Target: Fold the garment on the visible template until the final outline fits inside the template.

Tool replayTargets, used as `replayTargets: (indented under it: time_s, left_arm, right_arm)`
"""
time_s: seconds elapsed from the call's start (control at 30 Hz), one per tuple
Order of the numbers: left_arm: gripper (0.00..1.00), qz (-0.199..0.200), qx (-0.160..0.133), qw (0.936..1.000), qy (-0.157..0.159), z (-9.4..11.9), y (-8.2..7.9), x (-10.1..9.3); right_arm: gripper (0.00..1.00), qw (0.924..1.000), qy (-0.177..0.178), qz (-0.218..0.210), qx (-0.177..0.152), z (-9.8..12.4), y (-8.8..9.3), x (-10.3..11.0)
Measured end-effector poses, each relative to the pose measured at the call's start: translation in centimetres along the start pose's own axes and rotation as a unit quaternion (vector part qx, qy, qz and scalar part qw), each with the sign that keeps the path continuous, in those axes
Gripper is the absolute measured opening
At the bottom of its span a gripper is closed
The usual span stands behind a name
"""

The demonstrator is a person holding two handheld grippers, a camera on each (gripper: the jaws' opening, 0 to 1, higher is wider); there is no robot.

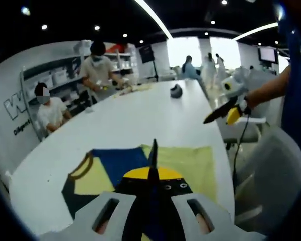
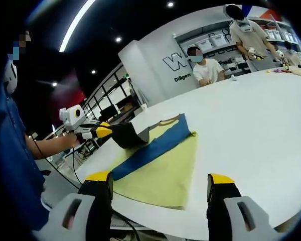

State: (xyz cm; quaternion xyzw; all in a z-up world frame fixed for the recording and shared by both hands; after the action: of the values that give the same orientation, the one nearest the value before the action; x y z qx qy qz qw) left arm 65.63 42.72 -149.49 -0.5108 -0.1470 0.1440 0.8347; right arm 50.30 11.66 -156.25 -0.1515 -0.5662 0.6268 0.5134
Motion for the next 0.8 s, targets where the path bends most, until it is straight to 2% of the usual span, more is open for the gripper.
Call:
replayTargets:
  time_s: [0.07,0.13,0.17,0.3,0.53,0.8]
  left_arm:
    - [0.00,-0.003,0.007,0.9999,0.007,-0.3,0.8,-1.4]
    - [0.00,0.001,0.004,1.0000,0.009,-0.4,1.0,-2.0]
    - [0.00,-0.002,0.005,0.9999,0.012,-0.5,0.7,-3.1]
    - [0.00,0.000,0.014,0.9987,0.050,-0.8,1.0,-6.0]
    - [0.00,-0.002,0.029,0.9980,0.056,-1.4,2.1,-6.7]
    - [0.00,0.004,0.055,0.9966,0.061,-2.6,4.5,-7.8]
  right_arm:
    - [0.76,1.0000,0.003,-0.002,-0.003,0.1,0.1,0.0]
    - [0.75,1.0000,0.002,-0.004,-0.001,0.1,0.2,0.0]
    - [0.75,1.0000,0.001,-0.002,0.001,0.0,0.2,0.1]
    - [0.75,1.0000,0.001,-0.003,0.002,0.1,0.3,0.0]
    - [0.75,1.0000,0.000,-0.004,0.005,0.1,0.6,-0.2]
    - [0.75,0.9999,0.001,-0.008,0.009,0.1,0.9,0.1]
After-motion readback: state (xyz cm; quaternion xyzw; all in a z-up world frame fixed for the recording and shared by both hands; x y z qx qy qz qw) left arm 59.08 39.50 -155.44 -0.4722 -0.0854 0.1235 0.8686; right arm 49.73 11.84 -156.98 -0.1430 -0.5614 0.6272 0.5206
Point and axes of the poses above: the point that each gripper's makers call its tool centre point, and the gripper's own axes: z roughly backward along the fingers, x roughly to its left, y roughly out of its underside, the point moved 8 cm from there along z, roughly backward along the fingers, and after that the axes turned 4 degrees about z, right-handed, at the moved point
